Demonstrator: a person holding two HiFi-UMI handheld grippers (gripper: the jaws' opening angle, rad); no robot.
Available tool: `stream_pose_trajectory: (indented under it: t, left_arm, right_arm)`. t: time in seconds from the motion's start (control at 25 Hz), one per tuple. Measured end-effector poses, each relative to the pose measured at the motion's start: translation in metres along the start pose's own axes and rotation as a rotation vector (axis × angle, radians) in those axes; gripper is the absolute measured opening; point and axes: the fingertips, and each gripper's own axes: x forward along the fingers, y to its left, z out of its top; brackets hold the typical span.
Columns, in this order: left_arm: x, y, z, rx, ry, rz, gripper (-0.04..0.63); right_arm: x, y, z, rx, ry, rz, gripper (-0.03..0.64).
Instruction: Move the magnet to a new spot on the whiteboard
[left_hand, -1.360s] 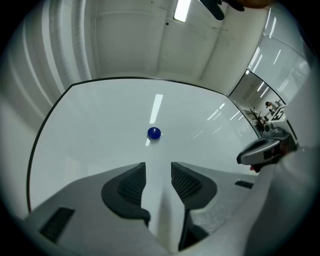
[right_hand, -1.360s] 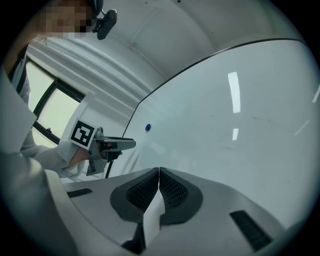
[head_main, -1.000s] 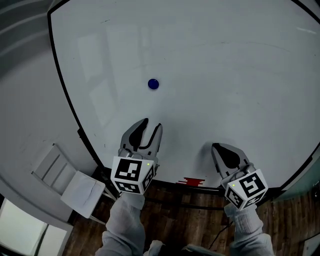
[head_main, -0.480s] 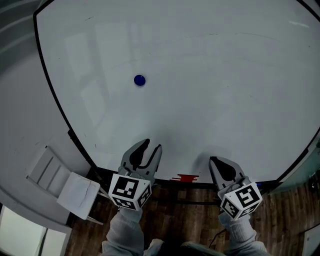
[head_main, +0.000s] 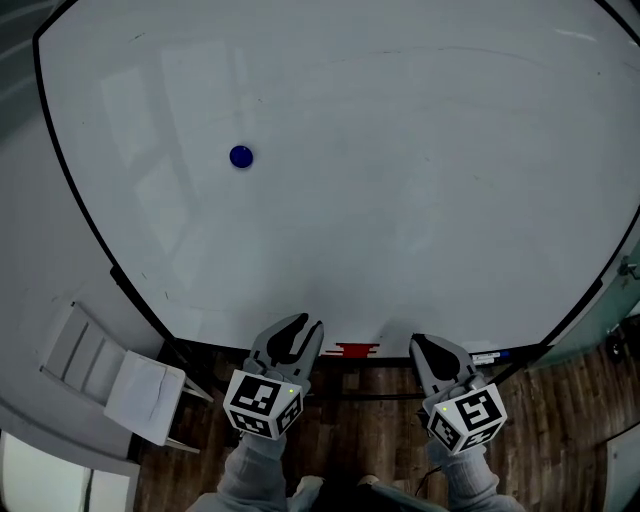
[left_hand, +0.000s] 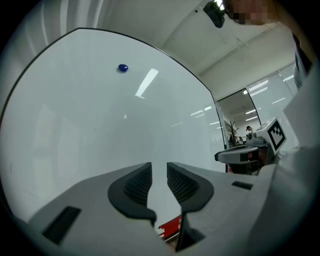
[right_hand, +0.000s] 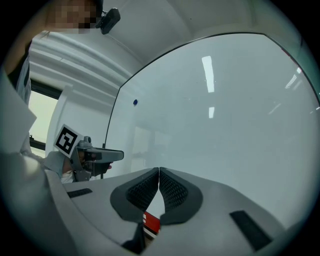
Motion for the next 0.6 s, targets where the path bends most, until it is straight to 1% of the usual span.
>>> stream_pose_trajectory:
  t: [0.16, 0.28, 0.48, 0.6]
  left_arm:
    - [0.004, -0.013, -0.019, -0.037, 0.030, -0.027, 0.076]
    - [0.008, -0.018, -0.032, -0.055, 0.051, -0.024, 0.053]
    - [0.013, -0.029, -0.053, -0.072, 0.089, -0.029, 0.023]
    - [0.013, -0.035, -0.067, -0.058, 0.125, -0.034, 0.017]
  right_arm:
    - [-0.012, -0.005, -0.016, 0.022, 0.028, -0.040, 0.028]
    - [-0.019, -0.011, -0.028, 0.035, 0.046, -0.072, 0.028]
    - [-0.029, -0.019, -0.046, 0.064, 0.071, -0.110, 0.028]
    - [-0.034, -0.022, -0.057, 0.069, 0.091, -0.128, 0.028]
